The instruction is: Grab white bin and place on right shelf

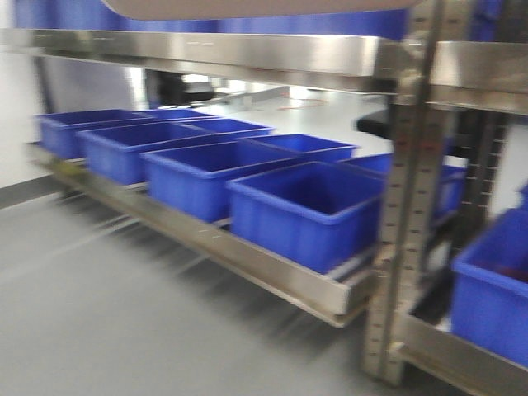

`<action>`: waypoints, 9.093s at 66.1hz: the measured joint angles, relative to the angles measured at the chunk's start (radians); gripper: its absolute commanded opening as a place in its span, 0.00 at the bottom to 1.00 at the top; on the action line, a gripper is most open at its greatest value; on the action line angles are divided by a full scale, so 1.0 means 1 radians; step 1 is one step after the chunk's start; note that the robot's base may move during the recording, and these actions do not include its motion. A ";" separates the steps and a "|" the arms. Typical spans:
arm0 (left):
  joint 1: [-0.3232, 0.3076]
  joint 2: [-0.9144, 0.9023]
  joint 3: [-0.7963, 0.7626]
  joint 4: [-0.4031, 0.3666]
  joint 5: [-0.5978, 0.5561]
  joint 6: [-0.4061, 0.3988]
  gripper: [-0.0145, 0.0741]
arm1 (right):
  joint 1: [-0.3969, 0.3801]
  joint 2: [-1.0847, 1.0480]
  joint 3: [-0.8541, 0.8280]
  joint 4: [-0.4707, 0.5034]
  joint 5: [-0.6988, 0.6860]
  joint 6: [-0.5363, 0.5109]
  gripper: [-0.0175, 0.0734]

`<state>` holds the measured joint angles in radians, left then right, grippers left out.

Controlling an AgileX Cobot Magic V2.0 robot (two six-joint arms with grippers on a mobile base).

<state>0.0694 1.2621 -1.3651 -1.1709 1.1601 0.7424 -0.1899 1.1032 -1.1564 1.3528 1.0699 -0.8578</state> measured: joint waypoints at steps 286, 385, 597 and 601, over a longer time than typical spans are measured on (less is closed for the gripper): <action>0.015 0.204 -0.255 -0.018 -0.015 -0.084 0.03 | 0.075 0.289 -0.379 0.098 -0.035 0.078 0.27; -0.019 0.355 -0.264 0.343 -0.258 -0.037 0.65 | 0.310 0.723 -0.466 0.067 -0.161 0.081 0.84; -0.071 -0.895 0.918 0.673 -0.868 -0.231 0.03 | 0.358 -0.730 0.778 -0.396 -1.061 0.135 0.27; -0.071 -0.895 0.918 0.673 -0.868 -0.231 0.03 | 0.358 -0.730 0.778 -0.396 -1.061 0.135 0.27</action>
<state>-0.0014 0.3671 -0.4466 -0.4983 0.2920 0.5116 0.1677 0.3729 -0.3784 0.9569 0.0087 -0.7226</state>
